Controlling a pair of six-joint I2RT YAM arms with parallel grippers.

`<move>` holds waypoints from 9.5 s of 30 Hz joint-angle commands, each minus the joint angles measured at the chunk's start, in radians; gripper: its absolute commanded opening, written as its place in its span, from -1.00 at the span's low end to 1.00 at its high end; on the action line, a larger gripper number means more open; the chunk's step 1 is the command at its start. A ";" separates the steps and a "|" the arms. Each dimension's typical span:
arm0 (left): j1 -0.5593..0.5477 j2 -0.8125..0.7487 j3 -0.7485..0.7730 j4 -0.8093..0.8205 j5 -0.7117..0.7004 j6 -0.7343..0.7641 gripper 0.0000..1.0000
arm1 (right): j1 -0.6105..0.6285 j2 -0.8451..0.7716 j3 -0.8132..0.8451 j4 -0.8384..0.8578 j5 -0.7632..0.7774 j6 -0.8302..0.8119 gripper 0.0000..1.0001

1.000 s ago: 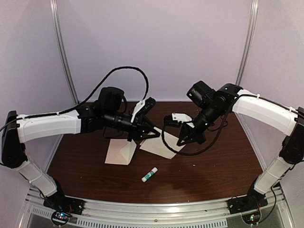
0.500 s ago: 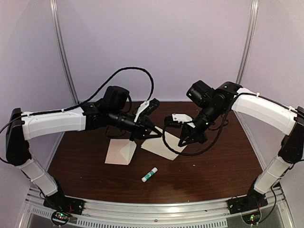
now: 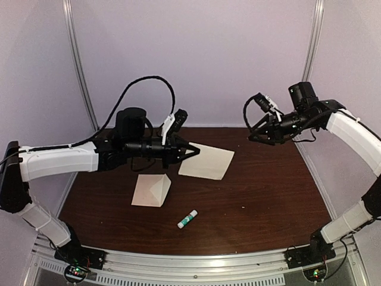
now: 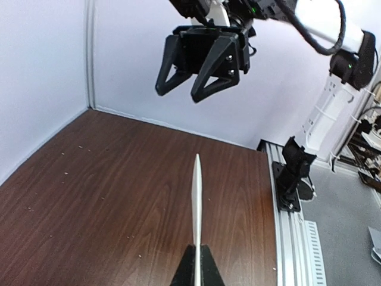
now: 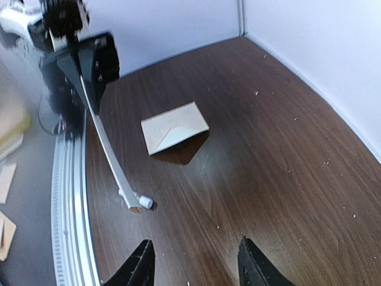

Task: Place the letter into the envelope and seal it
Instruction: Pass from the left arm to the right, then pass from the right arm to the left, then pass from the left arm to the right, then move the envelope to the center of the board, then pick up the envelope at the center of the board.

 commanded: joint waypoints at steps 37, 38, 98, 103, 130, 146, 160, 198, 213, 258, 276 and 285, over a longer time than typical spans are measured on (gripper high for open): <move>0.021 0.047 -0.233 1.066 -0.284 -0.588 -0.96 | 0.079 0.126 -0.066 0.817 -0.467 0.718 -0.75; 0.021 0.045 -0.230 1.059 -0.284 -0.585 -0.95 | 0.079 0.125 -0.067 0.819 -0.470 0.722 -0.84; 0.044 0.064 0.058 -0.363 0.246 0.165 -0.55 | 0.326 0.319 0.230 -0.303 -0.058 -0.143 -1.00; 0.045 0.080 0.060 -0.364 0.258 0.166 -0.67 | 0.329 0.331 0.240 -0.307 -0.058 -0.147 -1.00; 0.066 0.053 -0.055 0.174 0.148 -0.181 -1.00 | 0.118 0.233 0.240 -0.143 -0.145 0.035 -0.08; 0.066 0.129 -0.250 0.933 -0.031 -0.650 -1.00 | 0.119 0.210 0.089 0.127 -0.243 0.211 0.34; 0.067 0.171 -0.233 0.962 -0.009 -0.686 -1.00 | 0.155 0.248 0.129 0.184 -0.353 0.276 0.00; 0.066 0.206 -0.209 0.947 0.001 -0.666 -1.00 | 0.155 0.293 0.123 0.238 -0.307 0.352 -1.00; 0.135 -0.011 0.018 -0.574 -0.731 -0.152 0.23 | -0.031 0.156 -0.024 0.132 -0.090 0.165 -1.00; 0.061 0.281 0.064 -0.553 -0.354 -0.274 0.31 | -0.052 0.001 -0.260 0.271 -0.021 0.137 -1.00; 0.317 0.391 0.358 -0.660 -0.150 0.547 0.28 | -0.056 -0.049 -0.321 0.298 0.017 0.100 -1.00; 0.381 0.547 0.407 -0.537 -0.124 0.666 0.30 | -0.056 -0.069 -0.356 0.308 -0.004 0.102 -1.00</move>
